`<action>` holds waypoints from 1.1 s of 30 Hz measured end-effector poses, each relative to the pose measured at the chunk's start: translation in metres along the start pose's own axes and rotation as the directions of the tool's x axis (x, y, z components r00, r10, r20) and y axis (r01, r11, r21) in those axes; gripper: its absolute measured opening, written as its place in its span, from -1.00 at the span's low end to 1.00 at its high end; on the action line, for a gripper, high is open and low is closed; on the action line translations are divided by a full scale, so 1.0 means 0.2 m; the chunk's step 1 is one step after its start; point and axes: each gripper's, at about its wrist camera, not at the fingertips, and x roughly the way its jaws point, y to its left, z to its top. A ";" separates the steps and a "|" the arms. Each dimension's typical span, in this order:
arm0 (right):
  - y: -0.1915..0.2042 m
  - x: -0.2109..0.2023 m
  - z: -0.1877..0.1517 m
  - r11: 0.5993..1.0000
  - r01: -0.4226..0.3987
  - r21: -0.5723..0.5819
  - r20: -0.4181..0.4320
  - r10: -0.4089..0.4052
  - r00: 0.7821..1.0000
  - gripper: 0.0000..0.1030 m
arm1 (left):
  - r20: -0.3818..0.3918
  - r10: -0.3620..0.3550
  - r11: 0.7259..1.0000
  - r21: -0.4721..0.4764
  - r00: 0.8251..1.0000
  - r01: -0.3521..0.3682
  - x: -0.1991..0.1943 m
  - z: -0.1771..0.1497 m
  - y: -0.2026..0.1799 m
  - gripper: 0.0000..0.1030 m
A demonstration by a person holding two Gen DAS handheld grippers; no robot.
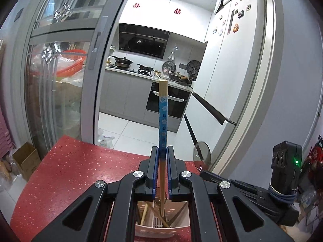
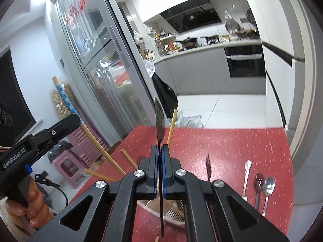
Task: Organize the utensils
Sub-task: 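Carry the dark spoon with the right tool while the left tool carries the blue chopstick into the holder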
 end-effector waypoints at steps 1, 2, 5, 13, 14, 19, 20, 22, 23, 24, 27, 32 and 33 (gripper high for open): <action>0.00 0.01 0.00 1.000 0.006 -0.012 0.013 -0.006 1.000 -0.93 | -0.005 -0.001 1.000 0.001 1.000 0.001 0.02 0.00 -0.01 -0.37; 0.00 0.02 0.00 1.000 0.012 -0.022 0.022 -0.012 1.000 -0.93 | -0.011 -0.001 1.000 0.005 1.000 0.001 0.04 -0.01 -0.02 -0.37; -0.01 0.07 -0.01 0.998 0.031 -0.052 0.048 -0.028 0.998 -0.93 | -0.027 0.004 1.000 0.017 1.000 -0.004 0.09 -0.05 -0.03 -0.37; -0.08 0.20 -0.08 0.998 0.037 -0.052 0.077 -0.033 0.997 -0.93 | -0.054 0.031 0.999 0.033 0.998 -0.029 0.21 -0.17 -0.05 -0.37; -0.08 0.21 -0.09 0.998 0.035 -0.055 0.078 -0.031 0.996 -0.93 | -0.054 0.036 0.999 0.040 0.998 -0.034 0.23 -0.19 -0.05 -0.37; -0.10 0.22 -0.16 0.995 0.040 -0.086 0.095 -0.032 0.995 -0.93 | -0.063 0.059 0.996 0.074 0.996 -0.055 0.30 -0.31 -0.06 -0.37; -0.11 0.23 -0.17 0.996 0.039 -0.085 0.090 -0.031 0.995 -0.93 | -0.066 0.063 0.995 0.078 0.996 -0.058 0.31 -0.33 -0.06 -0.37; -0.12 0.24 -0.21 0.996 0.038 -0.083 0.080 -0.031 0.996 -0.93 | -0.078 0.067 0.994 0.086 0.995 -0.061 0.33 -0.38 -0.06 -0.37; -0.12 0.24 -0.22 0.996 0.037 -0.085 0.079 -0.031 0.996 -0.93 | -0.083 0.071 0.994 0.093 0.994 -0.063 0.34 -0.40 -0.06 -0.37; -0.13 0.24 -0.24 0.995 0.039 -0.091 0.079 -0.031 0.996 -0.93 | -0.090 0.074 0.993 0.100 0.993 -0.065 0.35 -0.43 -0.07 -0.37; -0.12 0.24 -0.29 0.993 0.043 -0.113 0.070 -0.035 0.997 -0.93 | -0.114 0.087 0.991 0.110 0.990 -0.075 0.37 -0.48 -0.07 -0.37; -0.13 0.24 -0.35 0.991 0.053 -0.122 0.036 -0.049 0.998 -0.93 | -0.152 0.116 0.987 0.129 0.981 -0.097 0.40 -0.55 -0.07 -0.37; -0.14 0.24 -0.36 0.992 0.059 -0.114 0.027 -0.056 0.998 -0.93 | -0.161 0.120 0.986 0.134 0.980 -0.099 0.41 -0.56 -0.07 -0.37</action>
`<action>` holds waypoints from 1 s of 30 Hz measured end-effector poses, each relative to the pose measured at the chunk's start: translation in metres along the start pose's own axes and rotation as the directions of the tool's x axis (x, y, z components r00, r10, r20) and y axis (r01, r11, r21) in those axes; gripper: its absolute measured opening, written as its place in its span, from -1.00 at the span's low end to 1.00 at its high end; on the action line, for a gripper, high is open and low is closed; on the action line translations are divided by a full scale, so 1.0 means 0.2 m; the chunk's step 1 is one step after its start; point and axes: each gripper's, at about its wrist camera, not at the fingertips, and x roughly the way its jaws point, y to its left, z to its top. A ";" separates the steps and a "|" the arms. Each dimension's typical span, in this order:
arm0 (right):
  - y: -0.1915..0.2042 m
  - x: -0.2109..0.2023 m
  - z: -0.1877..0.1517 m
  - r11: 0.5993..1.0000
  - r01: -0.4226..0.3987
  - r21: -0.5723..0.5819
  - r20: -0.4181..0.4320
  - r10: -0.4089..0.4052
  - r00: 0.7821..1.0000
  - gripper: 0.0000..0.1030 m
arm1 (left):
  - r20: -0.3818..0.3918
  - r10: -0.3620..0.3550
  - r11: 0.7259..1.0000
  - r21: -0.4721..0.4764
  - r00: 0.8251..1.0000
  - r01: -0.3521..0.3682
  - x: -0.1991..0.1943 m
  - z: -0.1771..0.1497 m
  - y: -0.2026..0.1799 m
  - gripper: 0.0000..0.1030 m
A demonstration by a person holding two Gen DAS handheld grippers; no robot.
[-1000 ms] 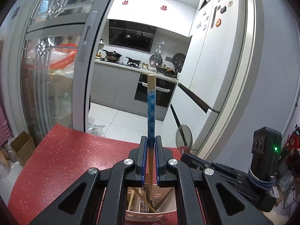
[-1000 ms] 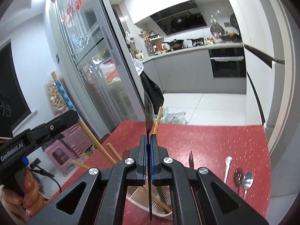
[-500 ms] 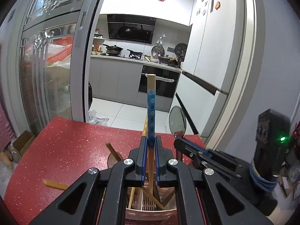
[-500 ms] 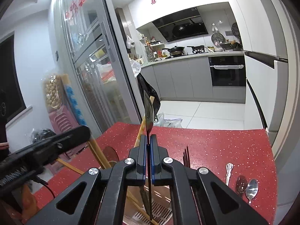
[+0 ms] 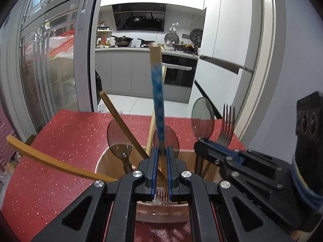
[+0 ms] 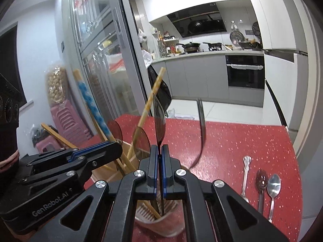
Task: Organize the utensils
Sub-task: 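Carry the dark spoon with the right tool while the left tool carries the blue chopstick into the holder, then open the right tool releasing the spoon while the left tool releases the blue chopstick in the holder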
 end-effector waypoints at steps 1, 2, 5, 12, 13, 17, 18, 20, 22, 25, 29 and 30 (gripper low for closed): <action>-0.01 0.00 0.00 1.000 0.002 0.010 -0.008 -0.002 1.000 -0.93 | -0.004 -0.004 1.000 0.003 1.000 0.004 0.00 0.00 0.00 -0.37; -0.02 0.00 0.01 1.000 0.002 0.020 -0.016 -0.002 1.000 -0.93 | -0.005 -0.004 1.000 0.005 1.000 0.004 0.00 -0.01 -0.01 -0.37; -0.04 -0.01 0.02 0.999 -0.002 0.046 -0.032 0.004 0.999 -0.92 | -0.013 0.004 1.000 0.012 1.000 -0.004 -0.01 -0.01 -0.02 -0.36; -0.05 -0.04 0.05 0.997 -0.036 0.064 -0.046 0.039 0.998 -0.35 | -0.018 -0.001 1.000 -0.018 1.000 0.001 -0.05 0.01 0.01 -0.36; -0.05 -0.06 0.05 0.996 -0.043 0.074 -0.039 0.046 0.998 -0.29 | -0.020 -0.001 1.000 -0.016 1.000 0.000 -0.05 0.01 0.01 -0.36; -0.05 -0.13 0.07 0.994 -0.058 0.093 -0.013 0.059 0.998 -0.29 | -0.022 0.007 1.000 -0.004 1.000 -0.008 -0.05 0.02 0.01 -0.36; -0.04 -0.15 0.08 0.994 -0.058 0.094 -0.008 0.059 0.998 -0.29 | -0.022 0.008 1.000 -0.005 1.000 -0.008 -0.05 0.02 0.01 -0.36; -0.04 -0.18 0.08 0.993 -0.060 0.098 -0.002 0.061 0.998 -0.28 | -0.017 0.008 1.000 -0.008 1.000 -0.008 -0.07 0.01 0.01 -0.36; -0.05 -0.22 0.07 0.992 -0.063 0.110 0.001 0.063 0.998 -0.26 | -0.013 0.007 1.000 -0.010 1.000 -0.007 -0.09 0.01 0.02 -0.36; -0.06 -0.26 0.06 0.989 -0.064 0.133 0.000 0.064 0.998 -0.24 | -0.009 0.011 1.000 -0.013 1.000 -0.011 -0.11 0.01 0.02 -0.36; -0.07 -0.32 0.02 0.986 -0.058 0.157 -0.008 0.060 0.998 -0.23 | 0.000 0.008 1.000 -0.027 1.000 -0.008 -0.15 0.01 0.04 -0.36; -0.07 -0.33 0.02 0.985 -0.057 0.161 -0.011 0.059 0.998 -0.20 | 0.004 0.004 1.000 -0.029 1.000 -0.004 -0.16 0.01 0.04 -0.35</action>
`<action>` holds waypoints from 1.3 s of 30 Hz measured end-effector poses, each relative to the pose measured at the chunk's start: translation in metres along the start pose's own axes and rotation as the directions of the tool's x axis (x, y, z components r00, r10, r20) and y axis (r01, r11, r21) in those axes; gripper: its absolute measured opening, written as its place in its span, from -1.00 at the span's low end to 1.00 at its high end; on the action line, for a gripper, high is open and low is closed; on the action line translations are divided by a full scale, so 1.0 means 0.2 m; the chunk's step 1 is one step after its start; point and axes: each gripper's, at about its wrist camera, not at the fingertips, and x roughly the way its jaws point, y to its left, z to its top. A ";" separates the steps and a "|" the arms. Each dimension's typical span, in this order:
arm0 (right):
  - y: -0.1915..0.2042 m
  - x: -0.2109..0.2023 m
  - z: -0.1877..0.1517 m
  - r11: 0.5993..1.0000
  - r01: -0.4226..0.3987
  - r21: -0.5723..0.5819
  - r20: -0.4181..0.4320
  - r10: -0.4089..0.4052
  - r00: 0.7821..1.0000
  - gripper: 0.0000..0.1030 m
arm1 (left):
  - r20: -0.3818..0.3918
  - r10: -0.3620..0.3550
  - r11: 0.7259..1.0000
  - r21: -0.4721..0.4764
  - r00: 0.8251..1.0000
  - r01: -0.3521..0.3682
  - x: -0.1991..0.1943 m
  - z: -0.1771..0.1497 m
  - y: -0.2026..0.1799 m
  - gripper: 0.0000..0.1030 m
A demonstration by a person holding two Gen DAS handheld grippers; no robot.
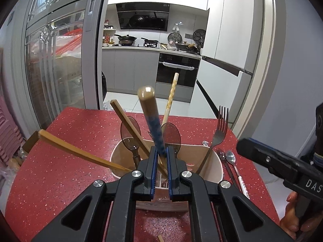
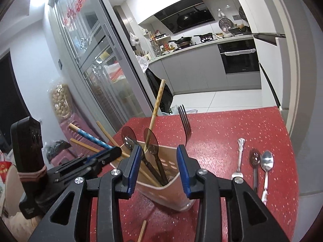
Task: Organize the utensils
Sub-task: 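Move both tools back down toward the last dark spoon and wooden chopstick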
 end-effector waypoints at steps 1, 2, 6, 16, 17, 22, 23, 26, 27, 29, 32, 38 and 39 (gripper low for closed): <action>0.00 -0.01 -0.01 1.000 0.003 0.005 -0.002 -0.003 1.000 -0.19 | 0.006 -0.003 1.000 -0.001 1.000 0.003 -0.02 0.00 0.00 -0.35; -0.01 -0.03 -0.01 1.000 0.005 0.011 -0.005 -0.005 1.000 -0.15 | 0.012 0.000 1.000 -0.003 1.000 0.000 -0.03 0.00 0.01 -0.19; -0.02 -0.07 -0.05 0.999 0.012 0.038 -0.023 -0.011 1.000 -0.05 | 0.069 0.048 0.999 -0.027 0.997 -0.046 -0.11 0.00 0.03 1.00; -0.01 -0.15 -0.16 0.995 0.041 0.085 -0.117 -0.031 0.993 0.42 | 0.053 0.087 0.996 -0.039 0.995 -0.085 -0.28 -0.10 0.12 1.00; 0.00 -0.15 -0.19 0.995 0.050 0.087 -0.144 -0.037 0.989 0.42 | 0.029 0.096 0.994 -0.050 0.995 -0.094 -0.29 -0.13 0.15 1.00; 0.04 -0.10 -0.36 0.993 0.080 0.090 -0.285 -0.051 0.957 0.42 | -0.131 0.059 0.987 -0.140 0.990 -0.078 -0.29 -0.42 0.28 1.00; 0.06 -0.08 -0.40 0.993 0.082 0.087 -0.315 -0.050 0.948 0.42 | -0.173 0.056 0.984 -0.156 0.983 -0.084 -0.27 -0.49 0.31 1.00; 0.10 -0.03 -0.52 0.994 0.083 0.064 -0.391 -0.052 0.919 0.42 | -0.284 0.039 0.971 -0.214 0.958 -0.103 -0.23 -0.69 0.36 1.00; 0.12 -0.01 -0.56 0.995 0.086 0.050 -0.417 -0.058 0.907 0.42 | -0.310 0.034 0.967 -0.230 0.950 -0.110 -0.22 -0.75 0.37 1.00; 0.15 0.03 -0.62 0.996 0.089 0.030 -0.453 -0.066 0.889 0.41 | -0.363 0.027 0.960 -0.251 0.932 -0.125 -0.21 -0.85 0.38 1.00; 0.16 0.09 -0.67 0.995 0.090 0.041 -0.494 -0.058 0.867 0.35 | -0.373 0.058 0.968 -0.206 0.926 -0.144 -0.24 -0.92 0.34 1.00; 0.16 0.20 -0.74 0.992 0.113 0.056 -0.573 -0.061 0.817 0.05 | -0.386 0.051 0.982 -0.149 0.921 -0.117 -0.29 -0.96 0.26 1.00; 0.16 0.21 -0.74 0.992 0.113 0.053 -0.589 -0.060 0.806 0.02 | -0.396 0.059 0.982 -0.141 0.916 -0.125 -0.28 -0.97 0.25 1.00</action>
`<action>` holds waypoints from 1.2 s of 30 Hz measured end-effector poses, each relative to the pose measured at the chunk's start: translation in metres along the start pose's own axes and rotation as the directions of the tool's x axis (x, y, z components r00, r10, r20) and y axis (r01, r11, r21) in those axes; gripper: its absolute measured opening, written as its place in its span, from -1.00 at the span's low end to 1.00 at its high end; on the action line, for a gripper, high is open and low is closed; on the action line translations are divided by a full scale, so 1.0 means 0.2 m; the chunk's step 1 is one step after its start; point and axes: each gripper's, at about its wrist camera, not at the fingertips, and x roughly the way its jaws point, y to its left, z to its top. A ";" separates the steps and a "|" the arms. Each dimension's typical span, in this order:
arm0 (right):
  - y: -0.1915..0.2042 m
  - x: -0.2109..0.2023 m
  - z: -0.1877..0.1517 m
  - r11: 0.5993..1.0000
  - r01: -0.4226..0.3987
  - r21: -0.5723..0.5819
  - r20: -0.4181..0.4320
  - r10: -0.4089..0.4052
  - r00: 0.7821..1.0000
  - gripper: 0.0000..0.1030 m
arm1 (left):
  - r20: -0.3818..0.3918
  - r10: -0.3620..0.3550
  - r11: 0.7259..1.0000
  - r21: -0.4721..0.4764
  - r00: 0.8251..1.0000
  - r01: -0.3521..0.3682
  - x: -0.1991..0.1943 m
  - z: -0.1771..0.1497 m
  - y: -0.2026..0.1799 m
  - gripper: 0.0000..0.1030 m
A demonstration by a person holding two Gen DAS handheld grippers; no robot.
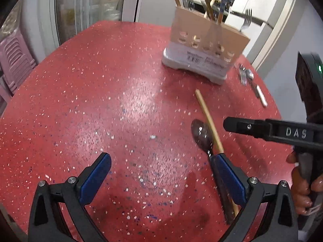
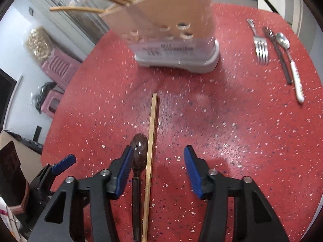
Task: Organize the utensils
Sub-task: 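Move both tools back down toward the last dark spoon and wooden chopstick, then grasp the wooden chopstick with the right tool while the left tool grasps the dark spoon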
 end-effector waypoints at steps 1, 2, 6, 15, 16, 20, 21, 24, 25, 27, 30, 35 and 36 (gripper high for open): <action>0.00 0.01 0.01 1.000 0.003 -0.003 -0.012 -0.003 1.000 0.01 | -0.012 0.008 1.000 0.000 1.000 -0.008 0.01 -0.01 0.00 1.00; 0.00 0.01 0.01 1.000 0.007 -0.006 -0.022 -0.007 1.000 0.01 | -0.022 0.010 1.000 -0.002 1.000 -0.010 0.02 -0.02 0.00 1.00; 0.04 0.05 0.01 0.999 0.033 -0.031 -0.047 -0.034 0.998 -0.03 | -0.023 0.019 1.000 -0.004 1.000 -0.019 0.01 -0.02 0.01 1.00; 0.18 0.14 0.03 0.981 0.150 -0.120 -0.080 -0.160 0.984 -0.47 | -0.032 0.039 0.999 -0.016 0.999 -0.040 -0.02 -0.04 0.06 1.00; 0.18 0.14 0.03 0.980 0.155 -0.126 -0.083 -0.166 0.983 -0.49 | -0.033 0.040 0.999 -0.016 0.999 -0.041 -0.02 -0.03 0.06 1.00; 0.23 0.16 0.04 0.967 0.185 -0.177 -0.100 -0.204 0.974 -0.49 | -0.031 0.041 0.999 -0.016 0.999 -0.042 -0.03 -0.04 0.08 1.00; 0.25 0.19 0.04 0.964 0.186 -0.189 -0.107 -0.208 0.972 -0.49 | -0.031 0.042 0.999 -0.015 0.999 -0.043 -0.04 -0.04 0.07 1.00; 0.32 0.23 0.04 0.941 0.224 -0.253 -0.114 -0.259 0.959 -0.49 | -0.031 0.040 0.999 -0.015 0.999 -0.041 -0.05 -0.04 0.07 1.00; 0.35 0.24 0.03 0.930 0.239 -0.279 -0.113 -0.279 0.954 -0.49 | -0.031 0.040 0.999 -0.016 0.999 -0.041 -0.05 -0.04 0.07 1.00; 0.38 0.26 0.03 0.918 0.252 -0.306 -0.114 -0.299 0.948 -0.50 | -0.033 0.041 0.999 -0.019 0.999 -0.041 -0.05 -0.04 0.07 1.00; 0.39 0.27 0.03 0.918 0.246 -0.312 -0.116 -0.294 0.949 -0.82 | -0.040 0.036 0.999 -0.032 0.999 -0.038 -0.06 -0.05 0.07 1.00; 0.32 0.24 0.02 0.949 0.183 -0.257 -0.106 -0.216 0.971 -0.88 | -0.061 -0.006 0.999 -0.045 0.998 0.003 -0.06 -0.03 0.03 1.00; 0.30 0.23 0.01 0.955 0.171 -0.242 -0.099 -0.200 0.975 -0.88 | -0.070 -0.017 0.999 -0.046 0.997 0.013 -0.05 -0.03 0.01 1.00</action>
